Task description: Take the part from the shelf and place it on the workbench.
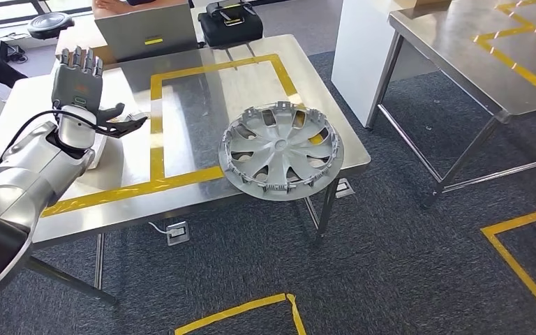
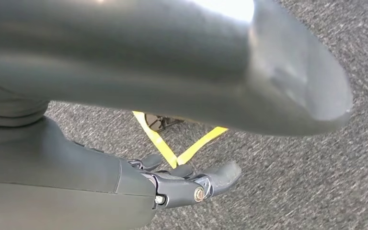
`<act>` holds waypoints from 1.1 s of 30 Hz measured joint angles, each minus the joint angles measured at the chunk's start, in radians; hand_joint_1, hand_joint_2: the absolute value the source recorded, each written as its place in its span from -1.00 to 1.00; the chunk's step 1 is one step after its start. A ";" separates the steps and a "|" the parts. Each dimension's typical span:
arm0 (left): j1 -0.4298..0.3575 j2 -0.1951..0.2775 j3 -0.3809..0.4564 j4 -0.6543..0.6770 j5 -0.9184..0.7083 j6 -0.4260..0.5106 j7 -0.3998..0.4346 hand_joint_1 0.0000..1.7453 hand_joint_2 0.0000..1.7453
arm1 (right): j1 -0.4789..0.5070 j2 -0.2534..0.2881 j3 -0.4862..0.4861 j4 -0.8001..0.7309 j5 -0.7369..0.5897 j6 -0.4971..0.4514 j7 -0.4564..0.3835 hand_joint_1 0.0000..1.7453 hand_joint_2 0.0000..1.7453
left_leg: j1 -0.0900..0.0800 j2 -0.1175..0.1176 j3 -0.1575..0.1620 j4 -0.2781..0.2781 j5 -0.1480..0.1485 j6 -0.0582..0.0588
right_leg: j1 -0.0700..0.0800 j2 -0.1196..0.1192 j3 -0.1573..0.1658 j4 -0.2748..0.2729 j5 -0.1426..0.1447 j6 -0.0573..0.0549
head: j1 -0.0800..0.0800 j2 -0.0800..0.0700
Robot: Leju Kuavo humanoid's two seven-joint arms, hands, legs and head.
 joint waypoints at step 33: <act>0.014 0.010 0.016 0.006 0.014 -0.007 -0.003 -1.00 -1.00 | -0.008 -0.002 -0.017 0.002 0.007 -0.002 0.014 -1.00 -1.00 | -0.009 0.001 -0.112 0.118 -0.015 0.012 | 0.020 -0.012 0.037 -0.036 -0.001 -0.010 | 0.005 0.000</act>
